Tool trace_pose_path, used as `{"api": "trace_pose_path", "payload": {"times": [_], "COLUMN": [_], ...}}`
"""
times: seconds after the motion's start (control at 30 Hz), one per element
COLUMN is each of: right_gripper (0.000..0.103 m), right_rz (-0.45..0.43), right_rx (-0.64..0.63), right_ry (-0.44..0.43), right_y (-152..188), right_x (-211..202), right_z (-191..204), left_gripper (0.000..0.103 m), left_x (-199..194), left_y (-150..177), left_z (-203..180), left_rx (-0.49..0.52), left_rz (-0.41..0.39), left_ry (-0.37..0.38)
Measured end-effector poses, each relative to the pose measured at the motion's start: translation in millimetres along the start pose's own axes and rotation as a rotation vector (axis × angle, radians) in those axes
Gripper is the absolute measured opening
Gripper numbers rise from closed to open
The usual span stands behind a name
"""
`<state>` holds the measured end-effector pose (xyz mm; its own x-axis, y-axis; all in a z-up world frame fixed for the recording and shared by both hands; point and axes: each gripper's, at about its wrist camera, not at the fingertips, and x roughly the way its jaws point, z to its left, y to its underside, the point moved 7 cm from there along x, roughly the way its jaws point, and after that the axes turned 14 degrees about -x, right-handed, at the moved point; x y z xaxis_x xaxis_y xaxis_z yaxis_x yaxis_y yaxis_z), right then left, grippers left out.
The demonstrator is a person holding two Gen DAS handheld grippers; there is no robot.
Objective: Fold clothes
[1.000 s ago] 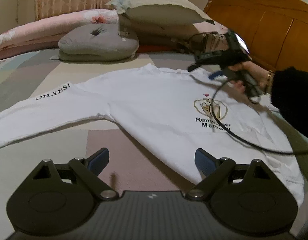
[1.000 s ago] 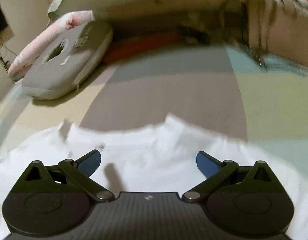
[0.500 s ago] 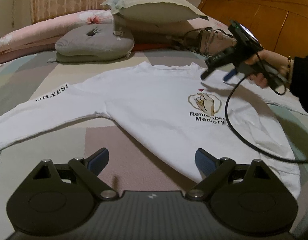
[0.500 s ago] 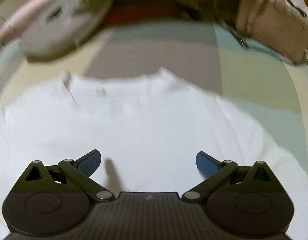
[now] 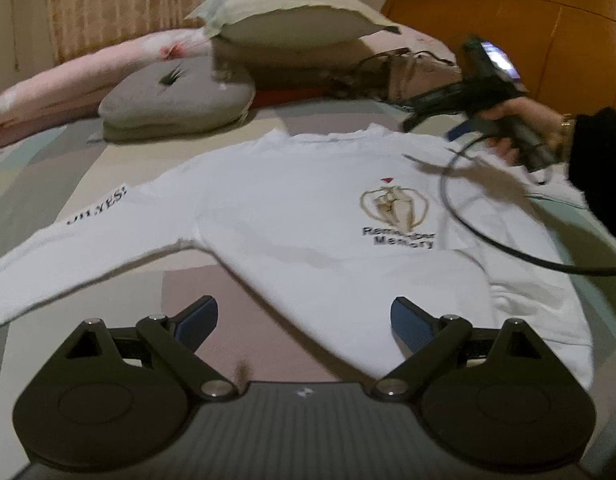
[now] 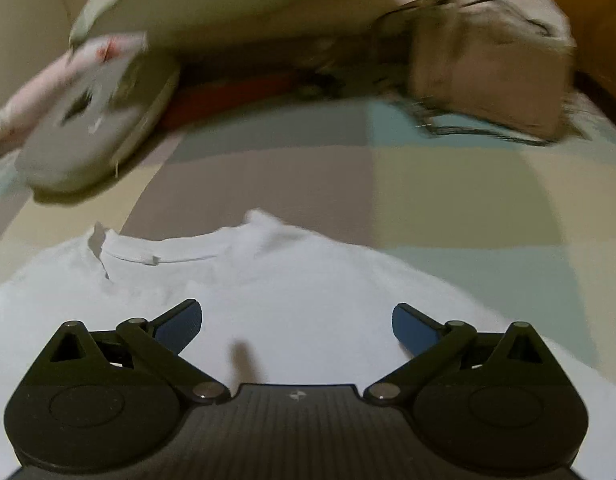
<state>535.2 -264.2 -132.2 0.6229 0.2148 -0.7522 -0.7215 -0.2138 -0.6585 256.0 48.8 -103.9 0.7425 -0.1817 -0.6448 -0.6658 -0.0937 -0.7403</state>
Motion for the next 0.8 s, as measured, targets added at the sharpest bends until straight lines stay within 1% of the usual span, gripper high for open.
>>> {"api": "trace_pose_path", "payload": {"times": [0.1, 0.2, 0.3, 0.4, 0.43, 0.5, 0.6, 0.63, 0.7, 0.73, 0.8], "right_gripper": [0.103, 0.103, 0.103, 0.103, 0.103, 0.103, 0.103, 0.103, 0.103, 0.103, 0.103], "right_rz": [0.010, 0.073, 0.152, 0.227, 0.239, 0.211, 0.157, 0.149, 0.134, 0.119, 0.056], "right_rx": [0.087, 0.193, 0.254, 0.256, 0.240, 0.175, 0.216, 0.212, 0.219, 0.228, 0.231], "right_ry": [0.047, 0.076, 0.173, 0.278, 0.316, 0.401, 0.446, 0.446, 0.412, 0.400, 0.389], "right_y": [27.2, 64.9, 100.7, 122.2, 125.1, 117.3, 105.0, 101.2, 99.4, 100.8, 106.9], "right_x": [-48.7, -75.7, -82.7, -65.0, -58.6, -47.7, -34.9, -32.0, -35.7, -45.1, -74.8], "right_z": [-52.4, -100.7, -135.3, -149.2, -151.6, -151.7, -168.2, -171.2, -176.4, -176.2, -174.2], "left_gripper": [0.093, 0.093, 0.093, 0.093, 0.093, 0.093, 0.093, 0.093, 0.093, 0.093, 0.093], "left_x": [0.4, 6.5, 11.2, 14.7, 15.2, 15.6, 13.0, 11.3, 7.3, 5.7, 4.0], "left_y": [-0.2, 0.4, 0.4, 0.3, 0.1, -0.1, -0.9, -1.1, -1.5, -1.6, -1.7], "left_z": [-6.9, -16.4, -27.7, -35.9, -36.6, -37.5, -37.3, -37.0, -36.4, -36.0, -35.5], "left_rx": [0.008, 0.010, 0.024, 0.038, 0.040, 0.044, 0.047, 0.049, 0.051, 0.053, 0.055], "left_rz": [0.003, 0.014, 0.018, 0.022, 0.023, 0.026, 0.028, 0.027, 0.024, 0.022, 0.021], "left_ry": [0.009, 0.022, 0.035, 0.040, 0.038, 0.031, 0.023, 0.022, 0.019, 0.020, 0.022]}}
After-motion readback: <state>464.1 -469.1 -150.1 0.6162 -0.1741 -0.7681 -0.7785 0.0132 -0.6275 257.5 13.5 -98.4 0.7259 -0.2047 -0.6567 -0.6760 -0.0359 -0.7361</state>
